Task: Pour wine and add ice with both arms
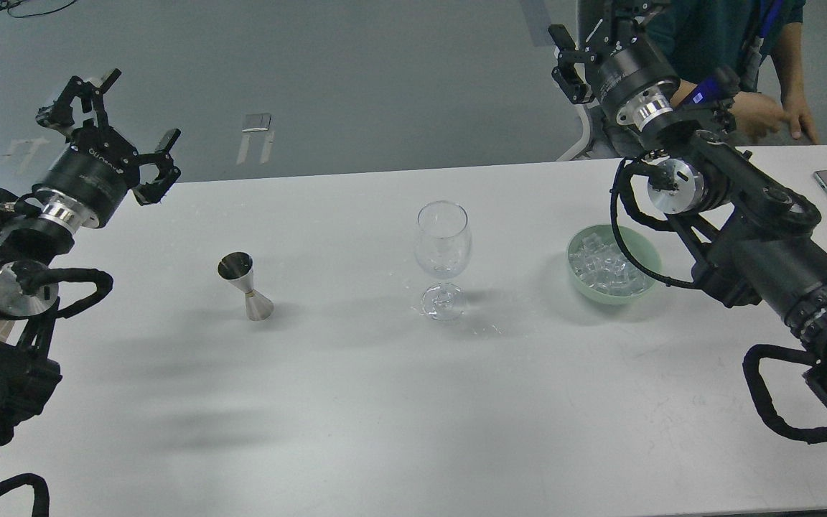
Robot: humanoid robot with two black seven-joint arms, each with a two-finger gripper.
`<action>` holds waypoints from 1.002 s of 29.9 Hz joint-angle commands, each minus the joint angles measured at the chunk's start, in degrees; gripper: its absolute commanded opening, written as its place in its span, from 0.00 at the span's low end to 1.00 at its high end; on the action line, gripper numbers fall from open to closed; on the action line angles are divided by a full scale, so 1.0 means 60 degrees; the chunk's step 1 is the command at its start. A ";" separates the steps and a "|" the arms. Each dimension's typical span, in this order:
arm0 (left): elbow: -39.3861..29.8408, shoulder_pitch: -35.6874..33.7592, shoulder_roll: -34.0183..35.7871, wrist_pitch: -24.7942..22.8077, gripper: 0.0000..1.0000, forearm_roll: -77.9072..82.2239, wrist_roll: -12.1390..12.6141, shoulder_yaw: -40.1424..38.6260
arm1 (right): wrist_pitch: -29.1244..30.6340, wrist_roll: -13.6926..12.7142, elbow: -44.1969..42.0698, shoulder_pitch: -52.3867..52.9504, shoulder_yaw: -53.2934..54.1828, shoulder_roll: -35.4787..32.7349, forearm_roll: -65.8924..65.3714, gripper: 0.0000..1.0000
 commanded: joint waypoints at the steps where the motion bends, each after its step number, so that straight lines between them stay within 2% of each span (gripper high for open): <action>1: 0.0258 0.0016 -0.0091 -0.0056 0.99 -0.0501 0.0007 -0.0045 | -0.0129 0.0018 -0.0074 -0.0065 0.0055 0.0019 0.0045 1.00; 5: 0.0593 -0.0012 -0.0325 0.0105 0.99 -0.1439 -0.0008 -0.0046 | -0.0189 0.0048 -0.0104 -0.0095 0.0245 0.0034 0.0046 1.00; 17: 0.0976 -0.0144 -0.0414 0.0119 0.99 -0.1602 -0.0008 -0.0002 | -0.0174 0.0091 -0.0089 -0.0241 0.0319 0.0078 0.0090 1.00; 22: 0.1590 -0.0320 -0.0458 0.0105 0.99 -0.1573 0.0007 0.0028 | -0.0160 0.0077 -0.0294 -0.0212 0.0305 0.0078 0.0090 1.00; 30: 0.1577 -0.0291 -0.0517 -0.0042 0.99 -0.1339 -0.0125 0.0437 | -0.0159 0.0091 -0.0294 -0.0300 0.0290 0.0092 0.0090 1.00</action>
